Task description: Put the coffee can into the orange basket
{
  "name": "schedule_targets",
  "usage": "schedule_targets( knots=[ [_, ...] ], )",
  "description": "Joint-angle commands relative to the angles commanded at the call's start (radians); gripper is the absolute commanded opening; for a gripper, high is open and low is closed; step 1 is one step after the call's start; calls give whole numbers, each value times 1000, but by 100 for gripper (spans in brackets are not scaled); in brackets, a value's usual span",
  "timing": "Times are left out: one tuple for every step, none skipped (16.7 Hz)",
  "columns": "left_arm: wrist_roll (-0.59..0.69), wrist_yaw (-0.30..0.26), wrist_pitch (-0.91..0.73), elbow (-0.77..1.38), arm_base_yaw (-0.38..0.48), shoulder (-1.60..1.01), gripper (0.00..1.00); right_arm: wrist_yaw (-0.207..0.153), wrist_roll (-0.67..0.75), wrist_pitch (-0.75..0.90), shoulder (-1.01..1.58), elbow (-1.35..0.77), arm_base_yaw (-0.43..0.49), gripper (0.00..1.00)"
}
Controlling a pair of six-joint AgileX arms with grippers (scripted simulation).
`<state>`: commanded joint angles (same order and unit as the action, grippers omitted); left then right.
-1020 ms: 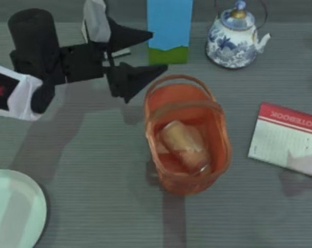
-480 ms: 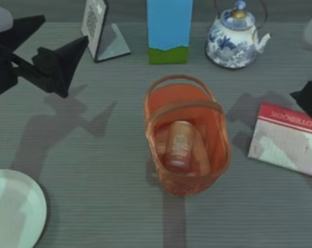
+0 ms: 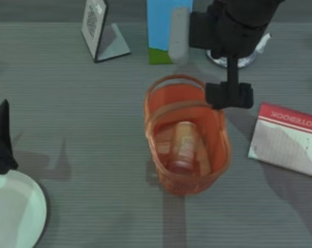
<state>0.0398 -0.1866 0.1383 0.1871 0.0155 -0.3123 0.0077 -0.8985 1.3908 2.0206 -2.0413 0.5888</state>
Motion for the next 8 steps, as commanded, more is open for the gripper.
schedule_targets(
  knots=[
    [-8,41,-31,-41,-8,76,100,0,-31,48,72,-74,21,100],
    [-15,78,-59,-78,-16,141,100,0,-59,90,135,-138,39,100],
    [-22,111,-84,-111,-22,196,100,-1,-82,126,188,-193,55,100],
    [-29,138,-104,-139,-27,241,100,-1,-102,157,231,-237,69,100],
    [-34,161,-120,-162,-31,275,100,-2,-118,180,264,-270,79,100],
    [-38,177,-132,-178,-34,298,100,-2,-128,196,286,-293,87,100],
    [-40,185,-137,-186,-35,310,100,-2,-134,204,297,-304,91,100],
    [-40,187,-138,-187,-36,312,100,-2,-134,205,298,-305,91,100]
  ],
)
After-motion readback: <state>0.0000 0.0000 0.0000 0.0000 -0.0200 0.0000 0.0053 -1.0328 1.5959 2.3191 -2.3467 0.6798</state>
